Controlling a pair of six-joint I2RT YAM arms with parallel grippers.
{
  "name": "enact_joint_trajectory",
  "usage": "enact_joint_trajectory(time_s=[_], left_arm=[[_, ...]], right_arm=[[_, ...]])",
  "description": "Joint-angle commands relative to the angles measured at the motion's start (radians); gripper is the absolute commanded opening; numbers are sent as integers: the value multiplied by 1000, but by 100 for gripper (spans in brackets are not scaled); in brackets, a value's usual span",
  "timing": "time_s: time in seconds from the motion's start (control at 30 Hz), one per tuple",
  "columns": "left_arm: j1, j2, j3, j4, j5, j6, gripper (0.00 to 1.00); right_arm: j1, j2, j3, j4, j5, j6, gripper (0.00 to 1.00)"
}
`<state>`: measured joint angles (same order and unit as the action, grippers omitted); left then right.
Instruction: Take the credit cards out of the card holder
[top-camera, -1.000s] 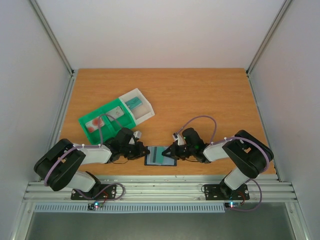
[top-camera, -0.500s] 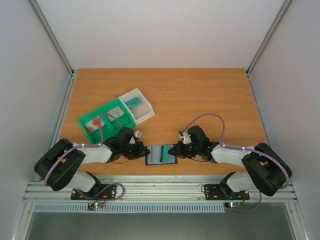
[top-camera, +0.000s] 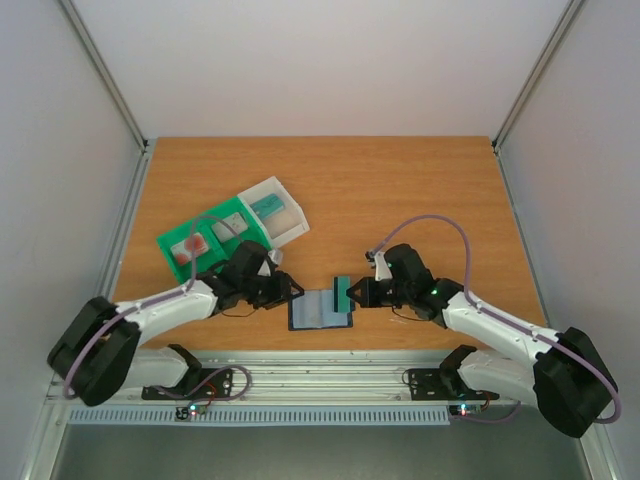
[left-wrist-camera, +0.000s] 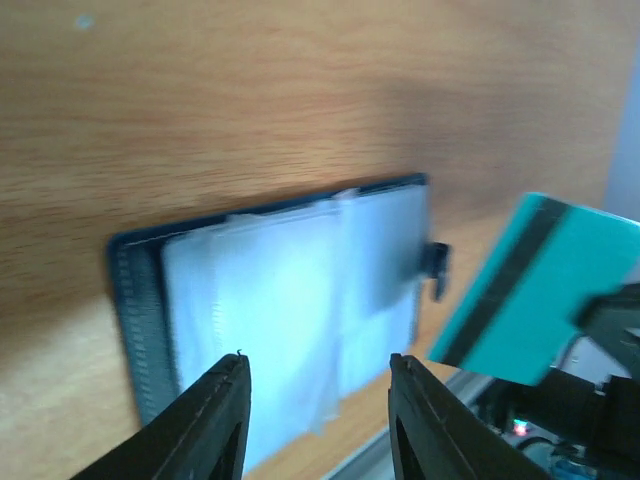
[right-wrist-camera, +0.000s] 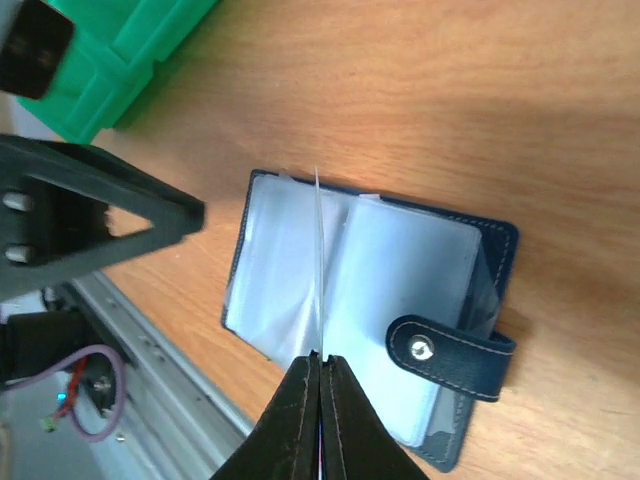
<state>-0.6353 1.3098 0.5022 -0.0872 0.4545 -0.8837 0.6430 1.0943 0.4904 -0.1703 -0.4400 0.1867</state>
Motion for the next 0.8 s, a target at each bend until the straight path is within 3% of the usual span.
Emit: enact_joint_trajectory(time_s=[0.0, 0.23, 0.5, 0.77], left_arm=[[-2, -131, 61, -92, 14, -32, 41], [-2, -288, 74, -4, 115, -251, 51], [-2, -428, -66, 322, 136, -597, 54], [-2, -457, -105, 392, 151, -706, 55]], right_arm=[[46, -59, 39, -44, 125, -157, 1], [185, -132, 51, 44, 313, -380, 1], [329, -156, 77, 102, 469, -609, 1], [421, -147, 76, 182, 555, -733, 1]])
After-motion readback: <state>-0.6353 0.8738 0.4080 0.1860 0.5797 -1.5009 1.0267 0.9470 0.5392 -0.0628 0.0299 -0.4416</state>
